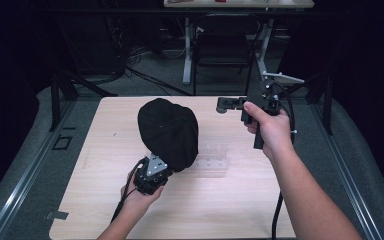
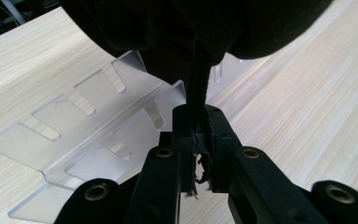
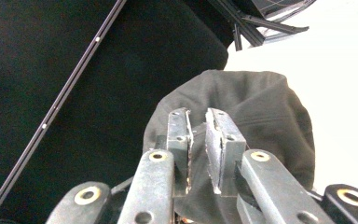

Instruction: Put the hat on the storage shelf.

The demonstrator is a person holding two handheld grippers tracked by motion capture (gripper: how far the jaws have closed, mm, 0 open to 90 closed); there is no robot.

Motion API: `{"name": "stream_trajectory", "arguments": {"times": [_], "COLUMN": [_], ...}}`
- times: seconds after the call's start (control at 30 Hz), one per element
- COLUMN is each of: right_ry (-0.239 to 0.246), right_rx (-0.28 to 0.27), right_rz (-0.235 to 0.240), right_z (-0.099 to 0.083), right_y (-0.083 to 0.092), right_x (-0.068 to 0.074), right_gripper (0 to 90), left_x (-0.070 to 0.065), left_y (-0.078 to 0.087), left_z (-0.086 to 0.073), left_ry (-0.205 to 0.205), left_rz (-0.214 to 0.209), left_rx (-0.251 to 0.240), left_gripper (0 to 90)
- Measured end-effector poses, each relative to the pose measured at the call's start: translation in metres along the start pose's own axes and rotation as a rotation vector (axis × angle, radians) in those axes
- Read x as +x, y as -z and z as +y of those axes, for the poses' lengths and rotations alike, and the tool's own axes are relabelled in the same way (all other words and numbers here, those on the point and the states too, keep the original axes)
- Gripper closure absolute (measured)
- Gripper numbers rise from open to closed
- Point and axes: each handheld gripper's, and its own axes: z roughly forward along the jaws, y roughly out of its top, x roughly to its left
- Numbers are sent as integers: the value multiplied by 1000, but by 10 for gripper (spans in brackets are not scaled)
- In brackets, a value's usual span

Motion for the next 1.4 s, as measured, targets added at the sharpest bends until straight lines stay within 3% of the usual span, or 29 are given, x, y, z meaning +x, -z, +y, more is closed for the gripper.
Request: {"name": "stream_trajectory", "arguments": {"times": [0.03, 0.1, 0.13, 0.2, 0.53, 0.6, 0.7, 0.9, 1.03, 1.13, 1.4], "right_ry": [4, 5, 9, 10, 25, 29, 62, 70, 82, 107, 158], "right_rx": [4, 1, -3, -4, -7, -7, -7, -12, -16, -10, -12], "right_rz": [-2, -5, -13, -14, -41, -48, -95, -107, -126, -176, -248], "right_z": [0, 0, 0, 0, -1, -1, -2, -3, -5, -7, -15], "right_y": [1, 2, 3, 4, 11, 11, 13, 17, 21, 26, 39], "right_x": [0, 0, -1, -1, 0, 0, 0, 0, -2, -3, -6], "right_gripper": [792, 789, 787, 787, 762, 760, 733, 717, 714, 711, 694], "left_x": [3, 1, 4, 4, 7, 8, 10, 11, 12, 20, 33], "left_y": [0, 0, -1, -1, 0, 0, 2, 7, 13, 20, 32], "left_z": [0, -2, -2, -3, -18, -19, -23, -27, -28, -31, -38], "left_ry": [-24, 0, -35, -32, 65, 69, 85, 78, 111, 135, 181], "left_rz": [-12, 1, -25, -26, -40, -43, -46, -43, -41, -47, -14], "left_rx": [4, -2, 3, 2, -30, -30, -33, -29, -40, -37, -44], "left_gripper": [849, 848, 847, 848, 835, 830, 808, 790, 701, 636, 535]}}
